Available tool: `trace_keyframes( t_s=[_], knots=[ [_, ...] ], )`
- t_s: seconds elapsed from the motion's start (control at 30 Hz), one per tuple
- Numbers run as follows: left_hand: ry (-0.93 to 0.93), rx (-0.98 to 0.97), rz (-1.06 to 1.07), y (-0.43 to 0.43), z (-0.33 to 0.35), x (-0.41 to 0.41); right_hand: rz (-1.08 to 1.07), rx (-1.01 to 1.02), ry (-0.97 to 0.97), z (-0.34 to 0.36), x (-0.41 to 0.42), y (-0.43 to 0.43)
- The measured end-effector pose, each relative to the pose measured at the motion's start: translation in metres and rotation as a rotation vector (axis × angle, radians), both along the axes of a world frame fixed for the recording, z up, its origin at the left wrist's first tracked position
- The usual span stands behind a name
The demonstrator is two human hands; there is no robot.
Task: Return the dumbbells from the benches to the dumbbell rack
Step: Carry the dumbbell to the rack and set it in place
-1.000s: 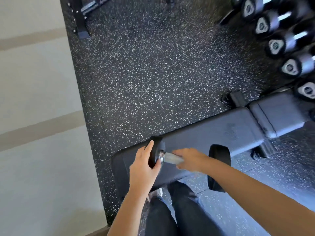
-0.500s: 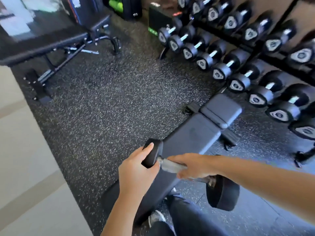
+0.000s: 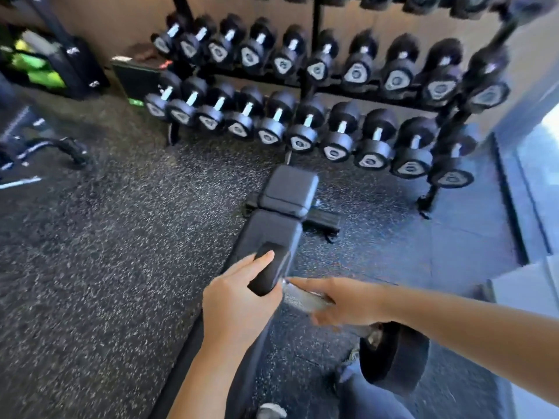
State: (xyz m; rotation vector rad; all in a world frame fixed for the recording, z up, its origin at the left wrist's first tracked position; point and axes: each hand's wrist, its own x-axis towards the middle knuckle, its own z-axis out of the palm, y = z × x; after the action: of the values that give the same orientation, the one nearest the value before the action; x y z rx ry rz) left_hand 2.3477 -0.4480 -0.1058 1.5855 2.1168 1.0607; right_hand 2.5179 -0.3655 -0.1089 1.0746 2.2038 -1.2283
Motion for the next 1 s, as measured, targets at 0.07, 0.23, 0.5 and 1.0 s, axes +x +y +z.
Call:
trace_keyframes(
  t_s=[0.07,0.23,0.5,1.0],
  knots=[
    [0.003,-0.014,-0.073,0.027,0.003,0.028,-0.086,-0.026,0.03,0.003,0.035,0.014],
    [-0.01,-0.022,-0.217,0.095,0.005,0.113,-0.223,-0.031,0.082,-0.003,0.128,0.056],
    [-0.057,-0.021,-0.359,0.205,-0.005,0.25,-0.387,0.005,0.065,-0.019,0.268,0.136],
    [-0.111,-0.172,-0.617,0.35,-0.012,0.402,-0.586,-0.053,-0.045,-0.011,0.417,0.238]
  ],
)
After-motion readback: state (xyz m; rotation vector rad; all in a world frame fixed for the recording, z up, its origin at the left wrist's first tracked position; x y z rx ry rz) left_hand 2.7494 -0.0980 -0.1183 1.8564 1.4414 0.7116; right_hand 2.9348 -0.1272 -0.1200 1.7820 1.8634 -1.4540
